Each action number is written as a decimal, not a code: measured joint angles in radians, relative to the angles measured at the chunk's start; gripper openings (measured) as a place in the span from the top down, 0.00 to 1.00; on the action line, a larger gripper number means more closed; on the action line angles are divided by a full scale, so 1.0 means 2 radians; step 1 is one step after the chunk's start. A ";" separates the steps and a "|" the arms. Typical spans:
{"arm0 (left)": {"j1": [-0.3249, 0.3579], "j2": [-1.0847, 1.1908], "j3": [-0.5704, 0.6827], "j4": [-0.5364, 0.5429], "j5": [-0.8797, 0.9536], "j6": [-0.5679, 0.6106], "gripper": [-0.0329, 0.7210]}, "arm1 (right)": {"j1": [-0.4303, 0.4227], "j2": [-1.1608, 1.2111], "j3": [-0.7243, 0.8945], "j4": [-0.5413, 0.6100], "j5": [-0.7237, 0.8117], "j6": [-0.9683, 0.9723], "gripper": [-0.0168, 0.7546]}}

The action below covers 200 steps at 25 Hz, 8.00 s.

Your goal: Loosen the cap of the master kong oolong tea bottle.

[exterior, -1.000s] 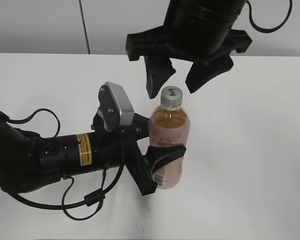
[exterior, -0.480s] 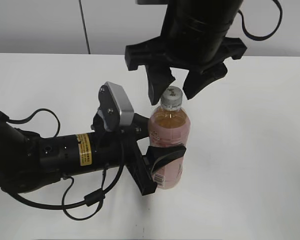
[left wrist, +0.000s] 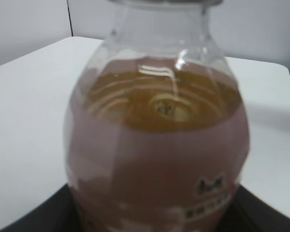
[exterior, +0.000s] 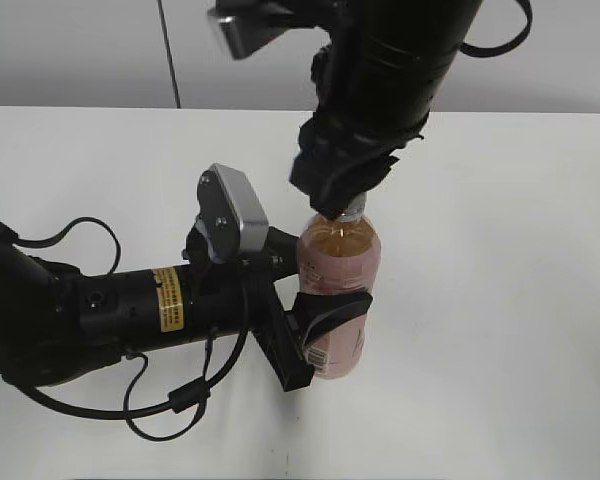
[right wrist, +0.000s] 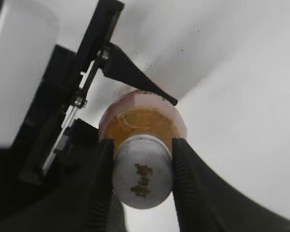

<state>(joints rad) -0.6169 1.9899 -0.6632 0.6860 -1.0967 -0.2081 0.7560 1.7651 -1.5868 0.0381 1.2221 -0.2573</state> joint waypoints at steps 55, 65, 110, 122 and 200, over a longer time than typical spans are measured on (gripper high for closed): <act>0.000 0.000 0.000 0.000 0.000 0.000 0.44 | 0.000 -0.022 0.000 0.005 0.001 0.271 0.35; 0.000 0.000 0.000 0.000 0.000 0.000 0.44 | 0.000 -0.007 0.000 -0.002 0.001 0.276 0.38; 0.000 0.000 0.000 -0.001 0.001 -0.002 0.44 | -0.001 -0.021 -0.024 0.006 0.001 -0.319 0.63; 0.000 0.000 0.000 -0.001 0.000 -0.002 0.44 | -0.160 -0.051 0.047 -0.043 0.000 0.081 0.63; 0.141 -0.263 0.114 -0.149 0.300 -0.080 0.27 | -0.214 -0.052 0.322 0.066 -0.178 0.094 0.22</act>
<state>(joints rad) -0.3355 1.4629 -0.4350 0.3883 -0.4975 -0.3684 0.3271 1.6607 -0.9435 0.1701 0.8655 -0.0700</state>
